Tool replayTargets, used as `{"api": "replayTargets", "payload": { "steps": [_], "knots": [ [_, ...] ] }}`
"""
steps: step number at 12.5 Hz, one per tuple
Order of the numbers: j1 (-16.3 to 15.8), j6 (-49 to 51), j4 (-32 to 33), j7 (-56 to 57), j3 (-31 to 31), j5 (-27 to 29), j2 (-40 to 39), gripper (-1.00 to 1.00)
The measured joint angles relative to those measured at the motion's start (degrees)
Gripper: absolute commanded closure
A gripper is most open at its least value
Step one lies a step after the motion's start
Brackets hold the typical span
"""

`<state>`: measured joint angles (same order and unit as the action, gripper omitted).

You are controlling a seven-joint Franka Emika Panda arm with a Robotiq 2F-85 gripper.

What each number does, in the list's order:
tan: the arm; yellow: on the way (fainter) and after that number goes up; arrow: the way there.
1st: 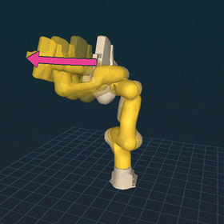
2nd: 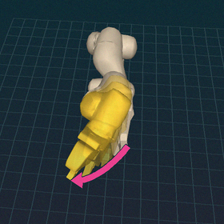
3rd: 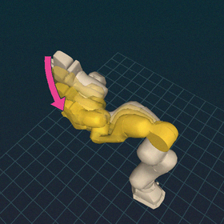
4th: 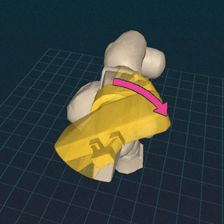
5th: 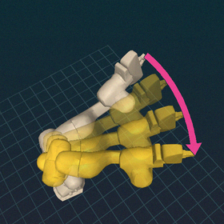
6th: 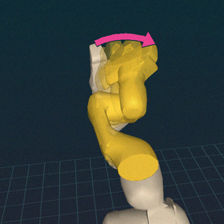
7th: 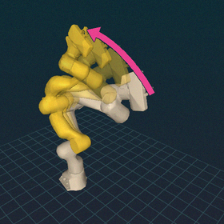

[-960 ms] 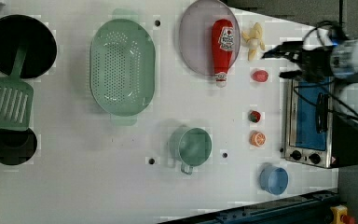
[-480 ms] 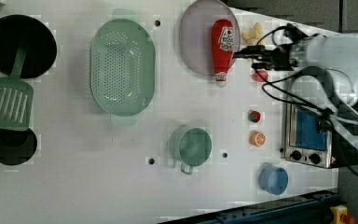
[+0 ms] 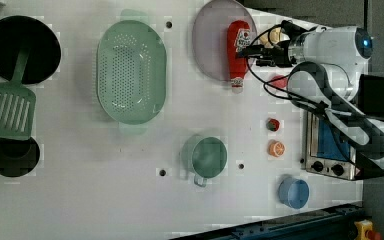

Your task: Pick ketchup from plate and place it on table.

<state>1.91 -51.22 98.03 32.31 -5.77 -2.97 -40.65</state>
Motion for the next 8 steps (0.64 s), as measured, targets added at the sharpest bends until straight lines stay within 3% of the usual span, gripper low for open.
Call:
{"api": "replayTargets", "payload": {
  "steps": [8],
  "knots": [
    [-0.3, -7.1, -0.4, 1.1, -0.4, -2.2, -1.5, -1.0]
  ]
}}
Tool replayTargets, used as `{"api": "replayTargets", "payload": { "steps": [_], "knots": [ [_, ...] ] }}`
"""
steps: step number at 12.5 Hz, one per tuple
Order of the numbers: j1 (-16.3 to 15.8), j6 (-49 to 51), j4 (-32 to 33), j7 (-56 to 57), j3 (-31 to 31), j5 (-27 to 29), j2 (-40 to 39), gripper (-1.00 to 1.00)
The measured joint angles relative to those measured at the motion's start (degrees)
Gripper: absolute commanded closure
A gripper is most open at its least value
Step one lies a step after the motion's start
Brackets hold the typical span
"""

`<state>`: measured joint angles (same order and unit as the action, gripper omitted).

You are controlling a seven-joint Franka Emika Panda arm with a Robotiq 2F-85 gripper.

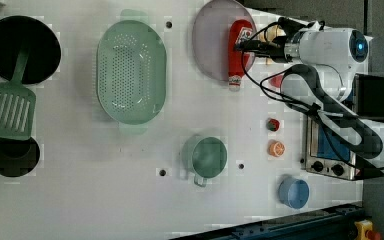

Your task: Pick ketchup from plate and place it on table.

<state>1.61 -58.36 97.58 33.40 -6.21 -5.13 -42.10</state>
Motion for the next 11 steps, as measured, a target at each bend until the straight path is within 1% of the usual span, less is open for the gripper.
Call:
{"api": "replayTargets", "payload": {
  "steps": [1, 2, 4, 5, 11],
  "knots": [
    [0.0, -2.2, -0.4, 0.0, 0.0, -0.1, -0.8, -1.0],
    [0.1, -3.1, -0.4, 0.1, 0.1, 0.1, -1.4, -0.93],
    [0.2, -4.0, -0.4, 0.2, 0.2, 0.0, -2.9, -0.43],
    [0.3, -4.1, -0.6, 0.2, 0.1, -0.2, -3.8, -0.23],
    [0.5, -4.1, 0.2, 0.4, 0.5, 0.2, -2.3, -0.23]
  ]
}}
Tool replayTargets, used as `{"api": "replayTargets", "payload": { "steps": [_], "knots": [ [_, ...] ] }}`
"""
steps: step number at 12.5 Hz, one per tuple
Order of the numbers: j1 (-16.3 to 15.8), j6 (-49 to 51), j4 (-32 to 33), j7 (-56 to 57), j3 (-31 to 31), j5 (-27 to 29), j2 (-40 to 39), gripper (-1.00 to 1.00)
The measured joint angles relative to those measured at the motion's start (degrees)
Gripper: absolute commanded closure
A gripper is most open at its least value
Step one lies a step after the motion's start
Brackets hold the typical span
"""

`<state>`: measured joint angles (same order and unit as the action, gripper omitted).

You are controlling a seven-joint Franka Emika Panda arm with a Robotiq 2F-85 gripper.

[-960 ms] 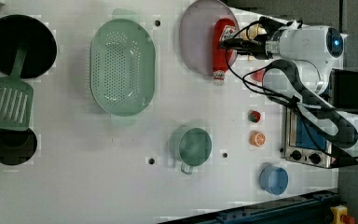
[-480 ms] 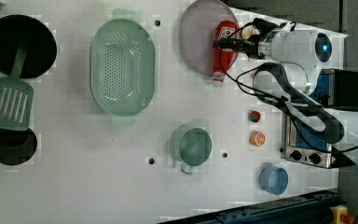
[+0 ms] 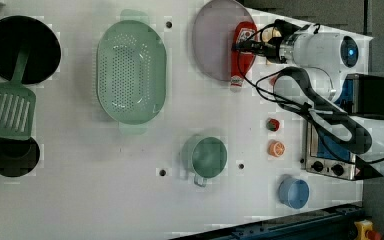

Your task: Pick ketchup from plate and place it on table.

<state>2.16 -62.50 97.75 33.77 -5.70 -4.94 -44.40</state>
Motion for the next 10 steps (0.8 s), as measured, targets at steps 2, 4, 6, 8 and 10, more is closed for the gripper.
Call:
{"api": "replayTargets", "payload": {
  "steps": [2, 4, 6, 8, 10],
  "knots": [
    [0.1, 3.0, 0.9, 0.0, 0.1, 0.0, 2.9, -0.23],
    [0.2, 9.1, 2.7, 0.0, 0.3, 0.0, 8.1, -0.23],
    [0.3, 14.9, 7.3, 0.0, 0.4, 0.0, 16.4, -0.23],
    [0.4, 17.3, 10.0, 0.0, 0.5, 0.0, 24.2, -0.23],
    [0.6, 18.9, 12.0, -0.1, 0.5, -0.3, 31.4, -0.23]
  ]
}}
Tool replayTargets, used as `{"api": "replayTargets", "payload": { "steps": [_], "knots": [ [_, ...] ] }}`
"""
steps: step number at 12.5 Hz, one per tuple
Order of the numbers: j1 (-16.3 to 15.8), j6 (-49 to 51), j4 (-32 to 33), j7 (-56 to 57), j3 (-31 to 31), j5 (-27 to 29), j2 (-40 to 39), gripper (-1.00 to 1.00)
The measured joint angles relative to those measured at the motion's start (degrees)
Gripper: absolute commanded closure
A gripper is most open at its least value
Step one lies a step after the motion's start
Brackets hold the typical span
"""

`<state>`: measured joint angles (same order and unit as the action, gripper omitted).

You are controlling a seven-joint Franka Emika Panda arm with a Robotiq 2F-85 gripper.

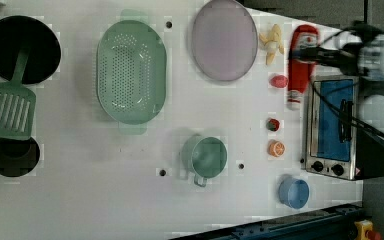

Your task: Pick ketchup from plate and place it on table.

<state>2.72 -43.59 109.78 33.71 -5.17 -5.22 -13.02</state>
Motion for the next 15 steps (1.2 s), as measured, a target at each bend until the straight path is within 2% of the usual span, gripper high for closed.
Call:
{"api": "replayTargets", "payload": {
  "steps": [3, 6, 9, 13, 14, 15],
  "knots": [
    [0.2, 2.2, 4.7, -0.1, 0.3, 0.1, 8.0, -0.23],
    [1.6, 3.1, 12.0, -0.7, 0.5, 1.0, 10.8, -0.23],
    [2.0, 2.9, 18.6, -2.8, 2.9, 2.9, 8.4, -0.23],
    [3.5, 0.4, 21.3, -4.1, 4.4, 3.0, -0.3, -0.23],
    [3.6, -2.0, 21.6, -4.2, 4.3, 3.0, -2.0, -0.31],
    [3.5, -3.8, 21.8, -4.2, 4.3, 3.1, -3.3, -0.51]
  ]
}}
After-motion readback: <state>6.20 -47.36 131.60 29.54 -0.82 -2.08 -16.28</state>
